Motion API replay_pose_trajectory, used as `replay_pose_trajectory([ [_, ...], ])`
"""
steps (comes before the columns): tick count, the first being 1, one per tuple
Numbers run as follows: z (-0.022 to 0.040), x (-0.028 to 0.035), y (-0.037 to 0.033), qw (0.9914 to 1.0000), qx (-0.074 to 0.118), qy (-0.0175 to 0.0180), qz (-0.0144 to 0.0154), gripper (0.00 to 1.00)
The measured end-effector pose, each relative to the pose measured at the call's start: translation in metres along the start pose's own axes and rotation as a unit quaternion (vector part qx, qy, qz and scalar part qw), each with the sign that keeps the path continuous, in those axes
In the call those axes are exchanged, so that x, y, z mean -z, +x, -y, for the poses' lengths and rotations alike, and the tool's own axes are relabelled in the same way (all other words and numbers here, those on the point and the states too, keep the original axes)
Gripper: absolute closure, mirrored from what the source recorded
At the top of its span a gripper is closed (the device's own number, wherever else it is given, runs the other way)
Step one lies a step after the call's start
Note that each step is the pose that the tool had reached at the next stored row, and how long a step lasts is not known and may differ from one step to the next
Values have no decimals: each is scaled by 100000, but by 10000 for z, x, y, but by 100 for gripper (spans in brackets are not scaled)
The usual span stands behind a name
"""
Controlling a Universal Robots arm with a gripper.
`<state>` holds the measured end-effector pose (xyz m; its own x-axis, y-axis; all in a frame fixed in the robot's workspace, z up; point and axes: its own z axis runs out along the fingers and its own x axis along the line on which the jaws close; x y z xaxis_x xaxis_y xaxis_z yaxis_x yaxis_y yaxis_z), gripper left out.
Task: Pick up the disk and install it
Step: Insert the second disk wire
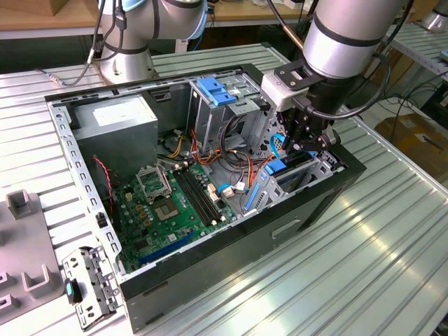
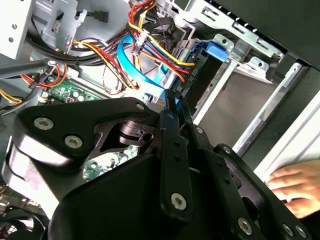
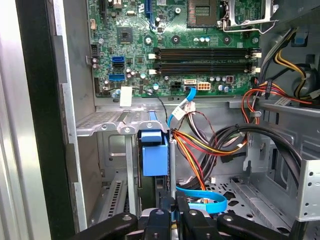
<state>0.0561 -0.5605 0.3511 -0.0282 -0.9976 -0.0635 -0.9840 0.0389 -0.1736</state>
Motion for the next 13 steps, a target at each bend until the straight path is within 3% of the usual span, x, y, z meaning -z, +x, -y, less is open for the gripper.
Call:
replay_pose_trajectory([
  [4, 6, -10, 51, 100000, -13, -5, 21, 84],
  [13, 13, -29, 58, 100000, -18, -7, 8, 84],
])
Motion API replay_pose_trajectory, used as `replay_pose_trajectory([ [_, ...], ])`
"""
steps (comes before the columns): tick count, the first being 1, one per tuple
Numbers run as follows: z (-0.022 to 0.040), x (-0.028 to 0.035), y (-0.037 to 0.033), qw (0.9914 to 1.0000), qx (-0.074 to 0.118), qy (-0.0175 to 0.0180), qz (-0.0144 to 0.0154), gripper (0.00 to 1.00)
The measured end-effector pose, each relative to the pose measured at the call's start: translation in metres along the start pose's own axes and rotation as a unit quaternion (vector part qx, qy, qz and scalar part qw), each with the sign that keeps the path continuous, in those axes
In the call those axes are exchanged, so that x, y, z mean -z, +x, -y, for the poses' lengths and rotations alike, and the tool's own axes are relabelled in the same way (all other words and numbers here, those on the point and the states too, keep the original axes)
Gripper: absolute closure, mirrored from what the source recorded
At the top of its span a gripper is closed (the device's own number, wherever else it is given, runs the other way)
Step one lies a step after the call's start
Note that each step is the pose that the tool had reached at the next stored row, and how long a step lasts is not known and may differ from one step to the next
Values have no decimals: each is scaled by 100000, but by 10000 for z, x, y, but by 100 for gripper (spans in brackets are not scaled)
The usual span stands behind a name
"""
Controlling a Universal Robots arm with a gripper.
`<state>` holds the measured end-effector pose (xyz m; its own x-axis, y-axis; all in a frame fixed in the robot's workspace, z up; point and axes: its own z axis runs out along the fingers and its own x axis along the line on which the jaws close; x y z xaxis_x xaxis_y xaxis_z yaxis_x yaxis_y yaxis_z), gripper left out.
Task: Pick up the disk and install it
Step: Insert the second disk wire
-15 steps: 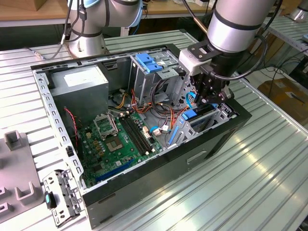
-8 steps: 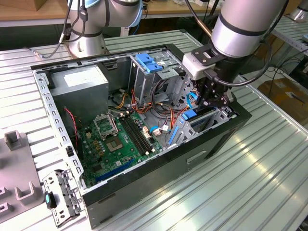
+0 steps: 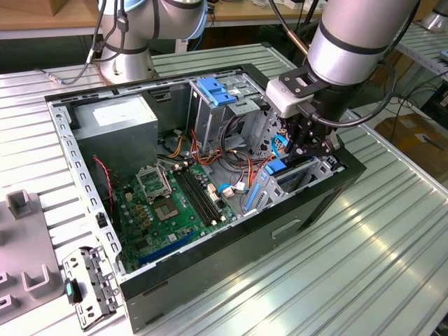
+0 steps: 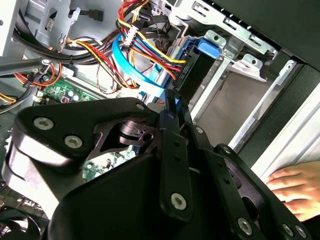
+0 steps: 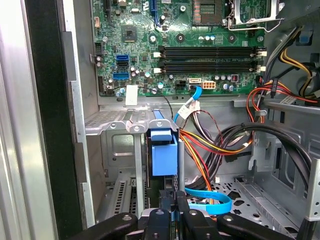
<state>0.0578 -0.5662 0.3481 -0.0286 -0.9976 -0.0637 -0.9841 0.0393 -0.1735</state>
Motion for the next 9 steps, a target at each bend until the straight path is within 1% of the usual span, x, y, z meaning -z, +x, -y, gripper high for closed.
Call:
replay_pose_trajectory([
  [8, 0, -1, 2, 100000, -1, 2, 7, 84],
  [9, 0, -1, 4, 100000, -23, -1, 131, 84],
])
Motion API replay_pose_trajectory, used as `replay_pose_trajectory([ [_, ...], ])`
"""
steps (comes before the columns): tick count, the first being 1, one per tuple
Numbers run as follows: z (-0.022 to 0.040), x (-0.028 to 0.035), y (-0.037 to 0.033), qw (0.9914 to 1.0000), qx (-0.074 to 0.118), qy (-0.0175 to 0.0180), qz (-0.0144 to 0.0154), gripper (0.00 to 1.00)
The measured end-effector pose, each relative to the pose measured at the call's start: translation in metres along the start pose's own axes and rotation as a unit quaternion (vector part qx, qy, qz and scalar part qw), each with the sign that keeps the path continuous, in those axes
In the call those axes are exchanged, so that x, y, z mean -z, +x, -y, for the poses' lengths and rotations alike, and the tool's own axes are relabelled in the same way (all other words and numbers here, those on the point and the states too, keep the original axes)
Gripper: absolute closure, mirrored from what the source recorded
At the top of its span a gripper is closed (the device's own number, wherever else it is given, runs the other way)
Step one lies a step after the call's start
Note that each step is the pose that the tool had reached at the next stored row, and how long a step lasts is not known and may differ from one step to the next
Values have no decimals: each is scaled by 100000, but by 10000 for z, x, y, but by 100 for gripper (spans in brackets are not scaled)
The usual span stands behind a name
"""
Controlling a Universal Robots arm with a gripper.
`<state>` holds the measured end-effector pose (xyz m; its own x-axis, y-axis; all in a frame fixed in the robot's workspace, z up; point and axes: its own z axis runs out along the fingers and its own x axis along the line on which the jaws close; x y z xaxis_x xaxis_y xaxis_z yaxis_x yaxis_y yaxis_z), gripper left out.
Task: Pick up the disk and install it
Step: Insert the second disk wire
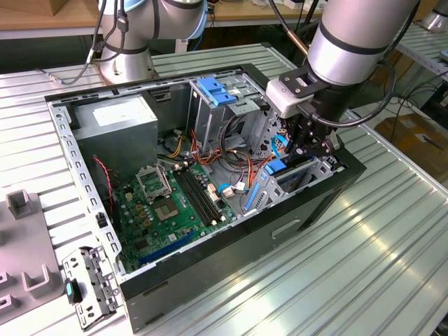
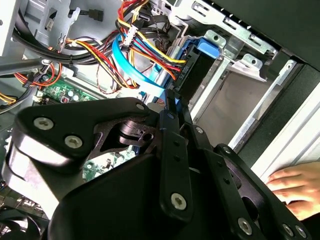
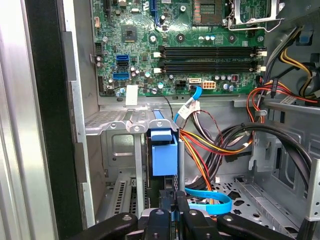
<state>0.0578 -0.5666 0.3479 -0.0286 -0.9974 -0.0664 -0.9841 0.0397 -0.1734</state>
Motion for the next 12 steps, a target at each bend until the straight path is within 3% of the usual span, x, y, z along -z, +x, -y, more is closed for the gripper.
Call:
replay_pose_trajectory([
  [2, 3, -2, 7, 99997, -132, -22, 767, 84],
  [3, 4, -4, 12, 99996, -152, -22, 859, 84],
  [8, 35, -17, 12, 99996, -157, -28, 882, 84],
  [12, 33, -33, 16, 99994, -195, -34, 1083, 84],
])
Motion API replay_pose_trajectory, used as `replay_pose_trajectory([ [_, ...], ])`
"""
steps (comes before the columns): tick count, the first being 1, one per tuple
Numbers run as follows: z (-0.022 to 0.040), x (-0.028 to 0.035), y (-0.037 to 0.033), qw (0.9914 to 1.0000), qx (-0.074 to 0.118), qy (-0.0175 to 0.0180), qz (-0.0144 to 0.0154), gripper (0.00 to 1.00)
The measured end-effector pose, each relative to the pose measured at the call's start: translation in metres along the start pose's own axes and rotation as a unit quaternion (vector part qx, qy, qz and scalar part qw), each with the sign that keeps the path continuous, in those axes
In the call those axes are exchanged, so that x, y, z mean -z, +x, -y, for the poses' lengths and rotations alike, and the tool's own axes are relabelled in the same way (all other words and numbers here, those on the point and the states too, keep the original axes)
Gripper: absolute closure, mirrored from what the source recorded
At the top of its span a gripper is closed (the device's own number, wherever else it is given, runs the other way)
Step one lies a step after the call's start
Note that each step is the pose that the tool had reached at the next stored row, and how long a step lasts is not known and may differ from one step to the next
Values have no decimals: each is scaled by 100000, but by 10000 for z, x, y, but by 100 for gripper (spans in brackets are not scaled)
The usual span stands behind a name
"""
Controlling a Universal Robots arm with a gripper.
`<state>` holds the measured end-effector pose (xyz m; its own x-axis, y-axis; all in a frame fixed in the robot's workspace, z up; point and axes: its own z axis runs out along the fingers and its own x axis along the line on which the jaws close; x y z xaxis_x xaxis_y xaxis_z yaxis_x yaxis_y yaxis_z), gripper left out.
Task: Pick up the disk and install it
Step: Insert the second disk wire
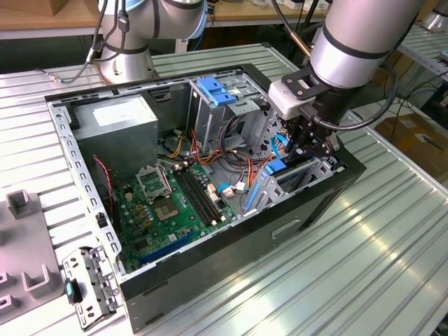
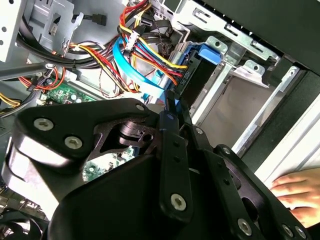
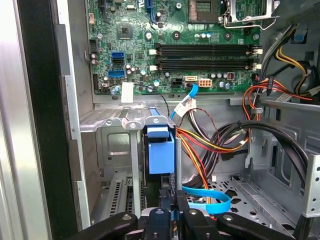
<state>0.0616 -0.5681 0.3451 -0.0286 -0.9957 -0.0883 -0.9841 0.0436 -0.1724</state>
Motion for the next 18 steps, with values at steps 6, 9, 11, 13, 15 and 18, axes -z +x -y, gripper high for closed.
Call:
replay_pose_trajectory([
  [6, -3, -21, 10, 100000, -38, -6, 222, 84],
  [9, -6, -35, 14, 100000, -54, -11, 304, 84],
  [11, -8, -48, 16, 99999, -57, -15, 325, 84],
  [13, -11, -64, 21, 99999, -64, -19, 362, 84],
  [15, -12, -70, 23, 99999, -66, -40, 367, 84],
  [18, -12, -73, 23, 99999, -73, -67, 386, 84],
])
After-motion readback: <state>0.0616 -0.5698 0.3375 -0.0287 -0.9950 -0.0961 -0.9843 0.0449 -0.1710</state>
